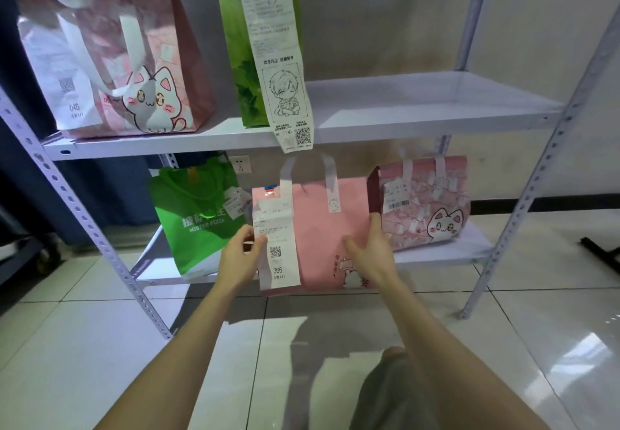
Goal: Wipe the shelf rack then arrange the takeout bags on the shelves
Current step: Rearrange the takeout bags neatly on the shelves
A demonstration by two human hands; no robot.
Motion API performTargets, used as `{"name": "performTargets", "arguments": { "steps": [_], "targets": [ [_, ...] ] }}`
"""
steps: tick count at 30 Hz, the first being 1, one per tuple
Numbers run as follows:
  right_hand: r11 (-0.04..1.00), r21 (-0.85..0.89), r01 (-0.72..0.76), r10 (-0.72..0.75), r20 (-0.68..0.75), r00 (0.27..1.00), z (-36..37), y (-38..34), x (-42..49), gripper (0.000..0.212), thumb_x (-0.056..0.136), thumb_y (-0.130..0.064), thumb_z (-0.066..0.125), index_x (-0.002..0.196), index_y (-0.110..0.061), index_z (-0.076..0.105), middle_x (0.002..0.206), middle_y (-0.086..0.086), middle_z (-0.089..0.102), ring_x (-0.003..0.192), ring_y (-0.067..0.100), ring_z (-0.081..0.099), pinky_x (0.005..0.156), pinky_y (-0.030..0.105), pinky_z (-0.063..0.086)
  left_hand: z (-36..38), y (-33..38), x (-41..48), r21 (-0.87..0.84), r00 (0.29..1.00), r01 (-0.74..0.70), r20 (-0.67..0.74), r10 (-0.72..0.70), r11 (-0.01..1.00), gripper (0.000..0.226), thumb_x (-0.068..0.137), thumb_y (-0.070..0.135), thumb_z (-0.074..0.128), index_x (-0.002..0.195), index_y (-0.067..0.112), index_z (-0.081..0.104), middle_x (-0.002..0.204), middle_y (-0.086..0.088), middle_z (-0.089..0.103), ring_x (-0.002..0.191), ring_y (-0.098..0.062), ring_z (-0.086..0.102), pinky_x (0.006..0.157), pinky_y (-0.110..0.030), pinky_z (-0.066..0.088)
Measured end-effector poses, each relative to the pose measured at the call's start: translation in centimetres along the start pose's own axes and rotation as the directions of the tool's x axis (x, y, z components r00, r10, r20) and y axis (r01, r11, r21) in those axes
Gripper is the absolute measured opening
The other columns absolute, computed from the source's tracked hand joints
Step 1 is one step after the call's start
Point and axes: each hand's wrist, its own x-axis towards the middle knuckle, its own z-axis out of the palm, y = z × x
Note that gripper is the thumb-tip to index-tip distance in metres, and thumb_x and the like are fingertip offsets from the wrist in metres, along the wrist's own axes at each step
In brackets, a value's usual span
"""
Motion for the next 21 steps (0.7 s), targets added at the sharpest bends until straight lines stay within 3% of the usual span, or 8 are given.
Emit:
{"name": "performTargets", "arguments": {
  "steps": [5, 9, 14, 16, 19, 21],
  "targets": [
    [0.999, 0.04, -0.009, 0.012, -0.072, 0.997, -2.8, 1.0, -1.6, 0.056, 0.081, -0.048, 0.072, 0.122, -0.042, 0.034, 0.109, -0.019, 0.062, 0.097, 0.017, 0.065, 0.086, 0.04, 0.056, 0.1, 2.3, -1.0, 0.013, 0.993, -0.114, 0.027, 0.114, 0.993, 0.009, 0.104, 0.016, 0.073, 0.096, 0.018, 0.07, 0.103, 0.002, 0.077, 0.097, -0.02, 0.071, 0.085, -0.043, 0.058],
    [0.997, 0.066, -0.033, 0.045, -0.176, 0.983, -6.8, 2.2, -3.1, 0.062, 0.077, -0.052, 0.074, 0.121, -0.041, 0.031, 0.117, -0.011, 0.061, 0.105, 0.022, 0.065, 0.093, 0.043, 0.058, 3.2, 6.2, -1.8, -0.007, 0.974, -0.207, 0.089, 0.207, 0.978, 0.009, 0.102, 0.014, 0.075, 0.096, 0.019, 0.071, 0.105, 0.002, 0.075, 0.098, -0.022, 0.073, 0.087, -0.041, 0.06],
    [1.0, 0.011, -0.011, 0.014, -0.333, 0.943, -15.0, 1.5, -4.4, 0.071, 0.076, -0.06, 0.079, 0.127, -0.04, 0.034, 0.113, -0.015, 0.059, 0.097, 0.013, 0.064, 0.078, 0.029, 0.055, 7.0, 13.1, -2.9, -0.085, 0.937, -0.334, 0.075, 0.34, 0.939, 0.015, 0.1, 0.018, 0.077, 0.091, 0.027, 0.069, 0.098, 0.012, 0.077, 0.089, -0.011, 0.071, 0.078, -0.028, 0.056],
    [1.0, -0.024, 0.014, -0.022, -0.413, 0.911, -18.9, -0.4, -4.5, 0.07, 0.074, -0.06, 0.081, 0.125, -0.039, 0.038, 0.111, -0.012, 0.062, 0.092, 0.015, 0.065, 0.079, 0.033, 0.056, 7.5, 17.0, -3.6, -0.149, 0.904, -0.417, 0.035, 0.426, 0.897, 0.009, 0.098, 0.025, 0.074, 0.091, 0.021, 0.07, 0.096, 0.011, 0.077, 0.087, -0.012, 0.071, 0.077, -0.024, 0.055],
    [0.991, -0.101, 0.092, -0.131, -0.508, 0.852, -24.6, -5.0, -4.2, 0.063, 0.072, -0.059, 0.081, 0.117, -0.038, 0.043, 0.099, -0.012, 0.065, 0.087, 0.017, 0.068, 0.081, 0.037, 0.058, 7.1, 23.2, -4.0, -0.252, 0.862, -0.498, -0.044, 0.504, 0.83, 0.017, 0.097, 0.027, 0.071, 0.094, 0.01, 0.07, 0.097, 0.002, 0.078, 0.088, -0.02, 0.074, 0.079, -0.033, 0.06],
    [0.979, -0.132, 0.156, -0.203, -0.543, 0.815, -27.8, -8.4, -3.5, 0.063, 0.071, -0.062, 0.08, 0.116, -0.039, 0.043, 0.099, -0.011, 0.067, 0.086, 0.016, 0.069, 0.079, 0.036, 0.058, 6.3, 27.1, -3.5, -0.314, 0.836, -0.541, -0.099, 0.54, 0.78, 0.013, 0.098, 0.026, 0.07, 0.096, 0.013, 0.07, 0.101, -0.002, 0.079, 0.093, -0.024, 0.076, 0.081, -0.039, 0.064]
  ]
}}
